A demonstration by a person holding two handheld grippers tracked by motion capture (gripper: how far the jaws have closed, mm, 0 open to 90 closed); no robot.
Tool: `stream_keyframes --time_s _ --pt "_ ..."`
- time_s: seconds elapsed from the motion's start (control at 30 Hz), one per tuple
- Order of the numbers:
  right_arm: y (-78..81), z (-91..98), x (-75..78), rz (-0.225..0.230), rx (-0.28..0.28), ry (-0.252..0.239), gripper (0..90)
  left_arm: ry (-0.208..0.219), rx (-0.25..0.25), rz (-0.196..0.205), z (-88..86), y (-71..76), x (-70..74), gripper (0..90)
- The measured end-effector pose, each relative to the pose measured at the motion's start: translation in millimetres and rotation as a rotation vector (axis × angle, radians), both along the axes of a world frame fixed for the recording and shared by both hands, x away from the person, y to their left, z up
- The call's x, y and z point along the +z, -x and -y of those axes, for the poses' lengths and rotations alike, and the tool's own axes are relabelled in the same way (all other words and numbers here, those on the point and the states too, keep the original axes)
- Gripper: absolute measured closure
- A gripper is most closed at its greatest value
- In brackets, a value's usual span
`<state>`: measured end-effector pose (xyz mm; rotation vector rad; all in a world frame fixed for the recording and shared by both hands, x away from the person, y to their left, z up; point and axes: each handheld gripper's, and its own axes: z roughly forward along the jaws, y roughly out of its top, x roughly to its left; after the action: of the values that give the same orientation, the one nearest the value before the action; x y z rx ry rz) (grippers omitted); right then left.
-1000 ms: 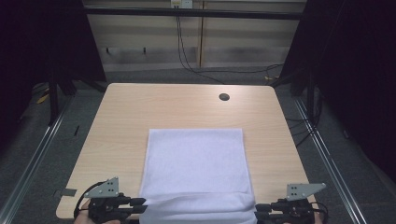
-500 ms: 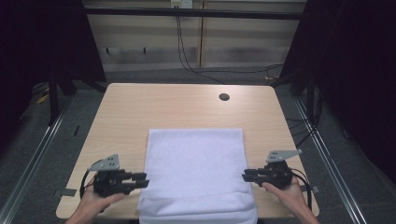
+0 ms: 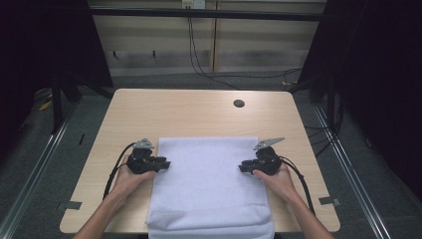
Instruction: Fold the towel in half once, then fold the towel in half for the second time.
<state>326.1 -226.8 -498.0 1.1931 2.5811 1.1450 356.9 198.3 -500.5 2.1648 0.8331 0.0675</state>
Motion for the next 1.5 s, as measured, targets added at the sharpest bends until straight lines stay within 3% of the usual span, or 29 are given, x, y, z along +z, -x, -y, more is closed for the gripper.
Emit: stream_keyframes --time_s 0.1,0.17,0.3,0.63,0.7,0.8,0.9,0.93,1.1,1.23,1.3,1.4,1.43,1.5 --pt "10.9 -0.3 1.5 -0.011 0.020 0.012 71.6 0.022 -0.024 -0.021 -4.6 13.5 -0.8 70.6" --pt "18.6 2.3 1.4 -0.016 0.031 0.008 73.1 0.007 -0.037 -0.021 -6.1 22.9 0.5 73.4" --pt "35.1 5.0 2.6 -0.038 0.052 0.007 75.6 0.020 -0.049 -0.023 -9.3 38.3 -0.3 75.2" --pt "60.5 7.6 7.6 -0.066 0.098 0.010 74.8 0.013 -0.078 -0.029 -7.9 53.6 1.6 72.7" --pt "53.6 13.1 10.9 -0.031 0.075 0.005 76.5 0.024 -0.086 -0.041 -9.0 52.5 1.3 71.5" --pt "33.9 30.7 19.1 0.035 -0.029 -0.013 73.9 0.025 -0.084 -0.045 -10.3 51.6 2.0 70.3" --pt "13.5 47.0 22.8 0.081 -0.100 0.003 72.2 0.027 -0.078 -0.043 -10.7 49.0 2.6 70.0" --pt "7.8 50.9 21.7 0.078 -0.118 -0.014 71.8 0.029 -0.060 -0.050 -10.1 43.5 3.0 71.4" --pt "-10.2 56.0 13.8 0.078 -0.169 0.007 60.2 0.042 -0.018 -0.033 -9.9 30.6 8.0 68.5" --pt "-21.1 57.4 3.7 0.061 -0.171 0.028 55.6 0.039 0.038 0.036 -16.4 9.1 14.1 65.7" --pt "-23.7 57.3 -0.4 0.047 -0.183 0.040 53.5 0.049 0.058 0.019 -19.7 -2.7 12.4 64.1" --pt "-24.1 56.8 -2.0 0.038 -0.182 0.041 54.2 0.061 0.083 0.035 -20.0 -10.6 11.5 60.6" --pt "-24.1 55.8 -2.5 0.042 -0.176 0.036 57.1 0.050 0.080 0.013 -17.5 -18.3 10.0 55.9" --pt "-23.4 54.2 -2.8 0.040 -0.166 0.029 62.2 0.039 0.084 0.009 -13.1 -23.2 7.9 50.5"
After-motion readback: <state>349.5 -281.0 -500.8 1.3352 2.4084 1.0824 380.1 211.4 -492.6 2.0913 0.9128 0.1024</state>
